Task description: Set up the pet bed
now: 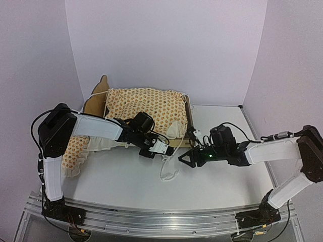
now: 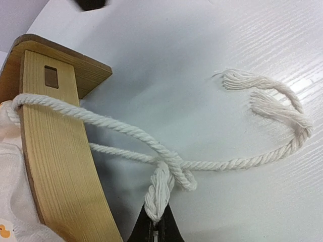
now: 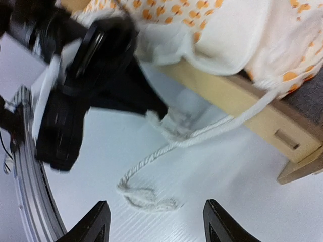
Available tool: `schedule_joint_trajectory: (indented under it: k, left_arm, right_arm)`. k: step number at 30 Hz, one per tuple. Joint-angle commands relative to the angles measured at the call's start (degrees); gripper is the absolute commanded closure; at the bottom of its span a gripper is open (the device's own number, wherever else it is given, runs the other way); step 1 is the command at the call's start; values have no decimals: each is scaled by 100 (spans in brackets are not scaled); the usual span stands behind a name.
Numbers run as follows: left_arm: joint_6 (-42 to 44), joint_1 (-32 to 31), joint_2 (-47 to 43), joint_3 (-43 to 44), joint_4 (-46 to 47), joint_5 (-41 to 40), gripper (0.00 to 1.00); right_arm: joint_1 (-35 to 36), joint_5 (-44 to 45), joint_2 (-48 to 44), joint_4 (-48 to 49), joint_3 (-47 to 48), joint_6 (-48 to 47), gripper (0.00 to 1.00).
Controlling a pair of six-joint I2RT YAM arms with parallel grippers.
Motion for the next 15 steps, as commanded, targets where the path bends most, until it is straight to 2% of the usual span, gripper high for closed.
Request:
schedule_joint_trajectory:
  k: [1,10,15]
  left_arm:
    - [-504,26,-291,501,-496,-56,100]
    - [-785,60,-304,550,-603,-173,100]
    - [-791,70,-303,548,-579,-172,100]
  right_arm:
    - [738,700,77,-536,-94,-1377,36]
    - [1303,905,1645,-932,1108,-2411,29]
    - [1395,450,2085,-1016,1396,-2775,27]
